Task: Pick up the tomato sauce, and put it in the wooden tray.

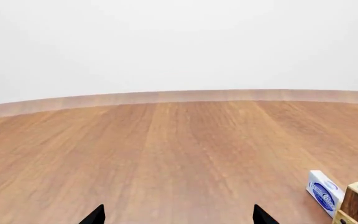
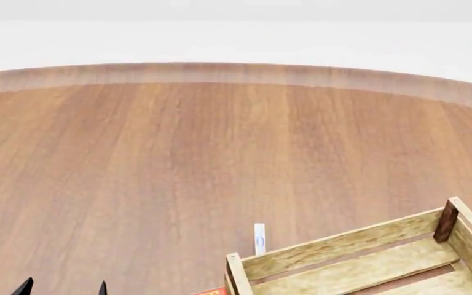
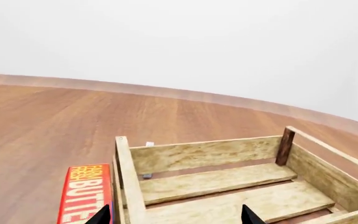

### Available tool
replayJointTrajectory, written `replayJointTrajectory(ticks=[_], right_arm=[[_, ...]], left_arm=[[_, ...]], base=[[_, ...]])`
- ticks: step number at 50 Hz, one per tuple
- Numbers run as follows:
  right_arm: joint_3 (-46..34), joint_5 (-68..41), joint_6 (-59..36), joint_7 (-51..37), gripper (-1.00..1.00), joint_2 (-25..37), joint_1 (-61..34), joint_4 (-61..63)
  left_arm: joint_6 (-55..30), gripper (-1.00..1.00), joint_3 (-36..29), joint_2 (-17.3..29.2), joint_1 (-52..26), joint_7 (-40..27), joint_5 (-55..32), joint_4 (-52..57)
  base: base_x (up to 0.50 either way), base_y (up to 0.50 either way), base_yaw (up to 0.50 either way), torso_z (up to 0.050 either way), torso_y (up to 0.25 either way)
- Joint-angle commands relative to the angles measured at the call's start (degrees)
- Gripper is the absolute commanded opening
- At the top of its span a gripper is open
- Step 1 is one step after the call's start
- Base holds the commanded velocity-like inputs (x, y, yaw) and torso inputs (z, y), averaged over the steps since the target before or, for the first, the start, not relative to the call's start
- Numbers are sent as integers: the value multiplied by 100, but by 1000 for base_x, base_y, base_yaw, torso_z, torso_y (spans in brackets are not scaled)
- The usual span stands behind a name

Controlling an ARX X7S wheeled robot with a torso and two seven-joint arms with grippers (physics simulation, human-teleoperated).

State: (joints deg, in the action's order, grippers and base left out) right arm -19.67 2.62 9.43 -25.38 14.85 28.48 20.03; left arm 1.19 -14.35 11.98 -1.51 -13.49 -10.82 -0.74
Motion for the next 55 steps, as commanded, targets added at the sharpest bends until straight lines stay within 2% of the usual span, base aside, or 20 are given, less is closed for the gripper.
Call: replayJointTrajectory(ticks=[1,18,55], right_arm=[[115,4,185,-36,100,-106,167,-202],[101,127,653,-382,100,-1,702,97],[-146,121,792,-619,100,91,916,-262]], left_arm=[[4,100,88,-83,12,116,34,10],[17,100,42,-48,3,74,-1,5],[110,100,-51,14,-24,7,-70,-69]], base=[[0,0,0,0,0],[0,0,0,0,0],[0,0,0,0,0]])
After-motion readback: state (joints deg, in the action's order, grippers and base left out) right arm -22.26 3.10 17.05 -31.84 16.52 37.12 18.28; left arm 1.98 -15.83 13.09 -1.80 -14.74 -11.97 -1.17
